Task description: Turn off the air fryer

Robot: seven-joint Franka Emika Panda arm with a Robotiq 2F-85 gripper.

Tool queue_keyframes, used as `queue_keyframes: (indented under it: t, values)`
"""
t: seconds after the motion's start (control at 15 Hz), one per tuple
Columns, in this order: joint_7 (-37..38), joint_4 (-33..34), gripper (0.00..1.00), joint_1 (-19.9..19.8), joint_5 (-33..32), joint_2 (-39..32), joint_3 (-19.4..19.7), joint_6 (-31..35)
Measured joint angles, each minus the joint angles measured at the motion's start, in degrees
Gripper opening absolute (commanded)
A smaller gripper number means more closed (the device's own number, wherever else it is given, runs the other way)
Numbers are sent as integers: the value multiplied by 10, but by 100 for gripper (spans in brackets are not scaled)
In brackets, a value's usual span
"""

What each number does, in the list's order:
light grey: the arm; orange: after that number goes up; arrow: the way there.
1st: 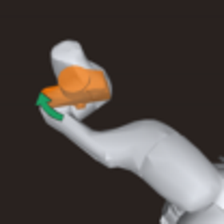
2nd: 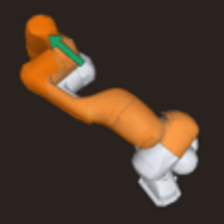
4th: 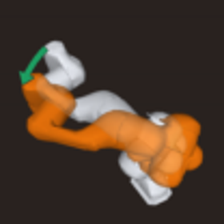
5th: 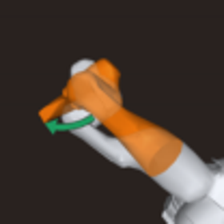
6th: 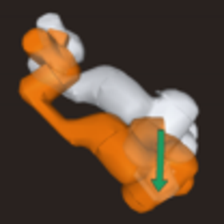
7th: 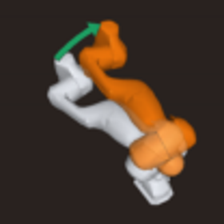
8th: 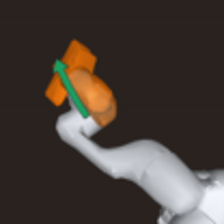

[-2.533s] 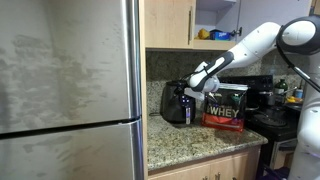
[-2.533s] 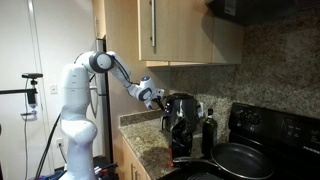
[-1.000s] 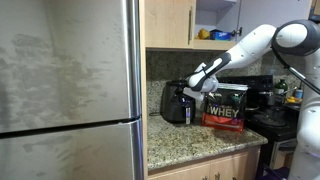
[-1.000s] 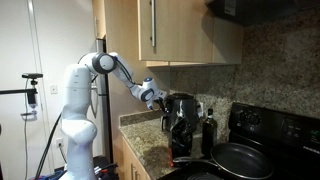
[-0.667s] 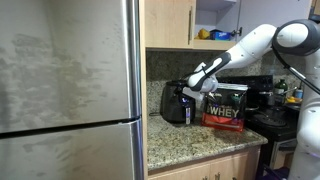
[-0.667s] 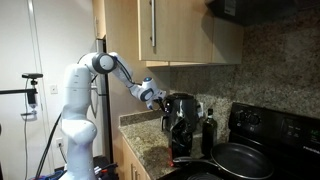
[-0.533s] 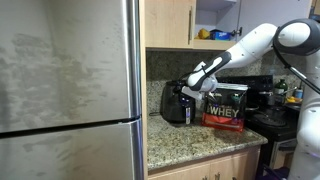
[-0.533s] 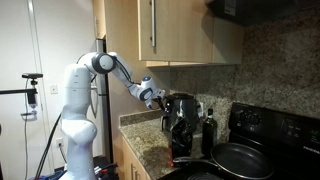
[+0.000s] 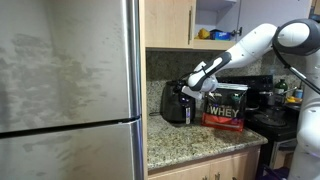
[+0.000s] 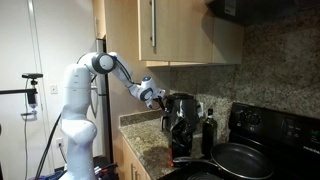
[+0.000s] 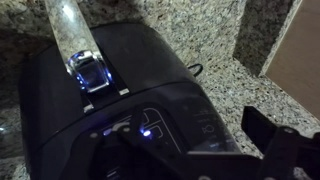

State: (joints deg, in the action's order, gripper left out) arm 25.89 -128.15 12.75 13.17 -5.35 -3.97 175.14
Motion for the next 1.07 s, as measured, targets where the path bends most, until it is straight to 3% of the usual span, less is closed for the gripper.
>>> queue_keyframes:
  t: [0.47,0.67,1.07]
  values:
    - [5,3,100,1,5,-5,-2,6]
    - [-2,2,100,2,9,7,-17,-29]
    - [-13,-105,100,5,-17,173,-37,-57]
